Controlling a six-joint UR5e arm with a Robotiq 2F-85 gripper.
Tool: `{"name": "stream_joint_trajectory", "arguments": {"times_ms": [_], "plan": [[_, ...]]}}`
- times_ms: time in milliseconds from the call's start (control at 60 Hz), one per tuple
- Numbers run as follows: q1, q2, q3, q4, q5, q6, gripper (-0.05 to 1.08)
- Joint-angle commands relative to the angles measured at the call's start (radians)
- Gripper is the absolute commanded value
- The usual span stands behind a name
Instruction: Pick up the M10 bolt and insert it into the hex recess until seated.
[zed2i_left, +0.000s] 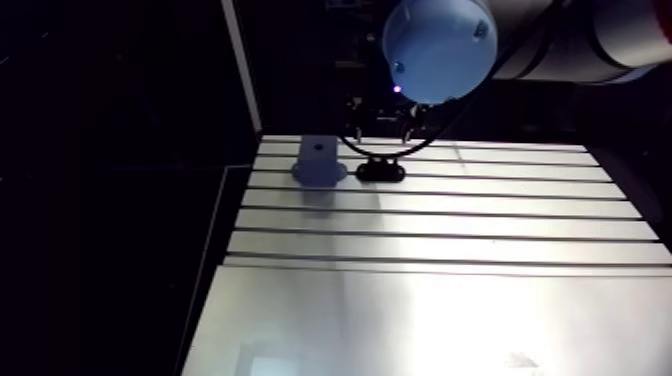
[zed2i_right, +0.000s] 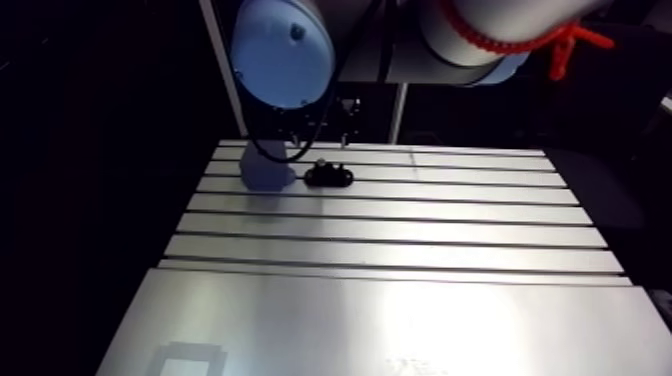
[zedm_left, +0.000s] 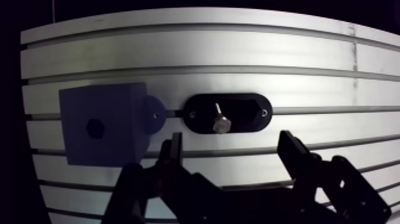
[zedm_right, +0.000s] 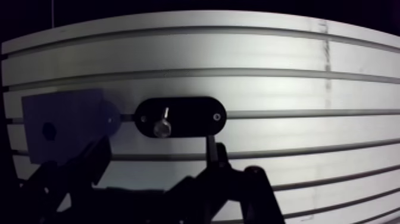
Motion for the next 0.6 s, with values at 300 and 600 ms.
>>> {"name": "stream_joint_trajectory", "arguments": {"times_ms": [300,600], "plan": [[0.01,0.035,-0.001,-0.019,-0.001,-0.001,0.32],[0.01,0.049,0.003,-0.019,-0.001,0.001,0.38]]}}
